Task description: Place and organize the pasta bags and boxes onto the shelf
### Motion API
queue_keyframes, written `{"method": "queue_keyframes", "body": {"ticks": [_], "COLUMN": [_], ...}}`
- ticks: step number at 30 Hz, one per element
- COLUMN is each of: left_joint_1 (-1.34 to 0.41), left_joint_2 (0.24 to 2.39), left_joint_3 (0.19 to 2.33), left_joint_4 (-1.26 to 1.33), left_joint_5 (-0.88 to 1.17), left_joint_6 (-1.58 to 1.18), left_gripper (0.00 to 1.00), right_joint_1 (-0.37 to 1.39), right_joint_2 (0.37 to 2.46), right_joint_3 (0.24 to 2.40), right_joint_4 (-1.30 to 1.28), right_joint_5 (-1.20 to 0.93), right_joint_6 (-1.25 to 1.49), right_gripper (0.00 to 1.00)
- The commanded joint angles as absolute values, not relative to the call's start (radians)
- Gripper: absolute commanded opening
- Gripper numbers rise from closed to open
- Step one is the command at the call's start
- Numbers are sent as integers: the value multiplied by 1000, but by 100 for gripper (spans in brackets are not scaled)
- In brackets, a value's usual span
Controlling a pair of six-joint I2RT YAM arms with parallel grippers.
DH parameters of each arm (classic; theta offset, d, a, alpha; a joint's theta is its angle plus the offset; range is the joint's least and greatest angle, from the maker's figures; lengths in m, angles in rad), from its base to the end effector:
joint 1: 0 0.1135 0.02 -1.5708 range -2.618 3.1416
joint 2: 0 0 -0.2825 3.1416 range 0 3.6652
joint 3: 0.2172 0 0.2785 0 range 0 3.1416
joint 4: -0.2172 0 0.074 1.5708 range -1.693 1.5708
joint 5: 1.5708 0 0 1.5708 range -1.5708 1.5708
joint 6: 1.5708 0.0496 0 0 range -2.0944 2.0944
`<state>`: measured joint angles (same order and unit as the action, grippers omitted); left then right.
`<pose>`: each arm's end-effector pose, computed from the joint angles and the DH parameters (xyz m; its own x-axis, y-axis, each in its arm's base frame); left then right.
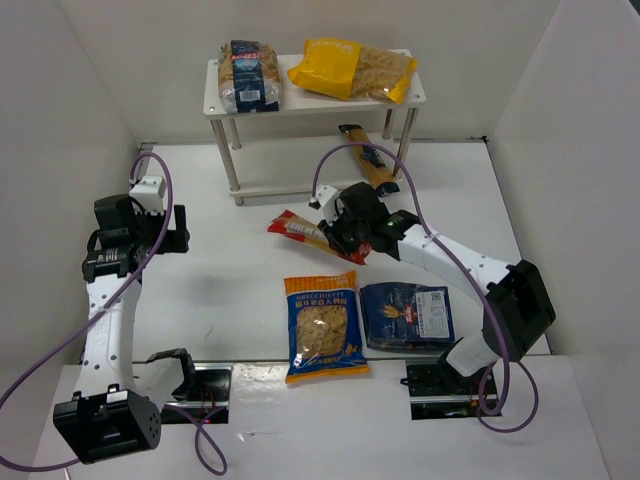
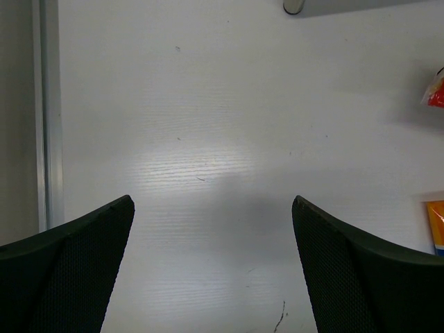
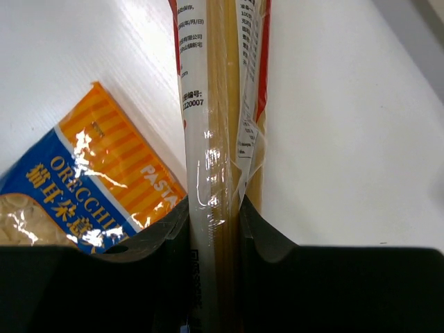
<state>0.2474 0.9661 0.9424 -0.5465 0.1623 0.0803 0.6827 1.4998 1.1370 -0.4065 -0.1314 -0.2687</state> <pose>0.2310 0.0501 0.3331 -0.5305 -0.0523 -0.8461 -0.0674 0.9975 -0.0194 0.2783 0.2347 0.2692 -0.3349 -0.6115 -0.7168 -0.8167 0.5678 -0.1028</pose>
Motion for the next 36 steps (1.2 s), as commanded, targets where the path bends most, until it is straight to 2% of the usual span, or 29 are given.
{"method": "queue_keyframes", "body": {"ticks": [1,18,36], "left_joint_1": [253,253,282], "left_joint_2": [946,937,939], "left_joint_3": [942,933,923], "left_joint_4": [-503,-494,-485], "left_joint_5": [155,135,126], "left_joint_6": [101,101,101], "left_gripper": [100,100,100], "right_joint_1": [681,681,635], "right_joint_2": [1427,1492,1744], "right_joint_3": [1203,1172,1290], "right_joint_4": [-175,158,325], "right_joint_5": [-53,412,586], "right_joint_6": [-209,-67,-118], "right_gripper": [0,0,0]}}
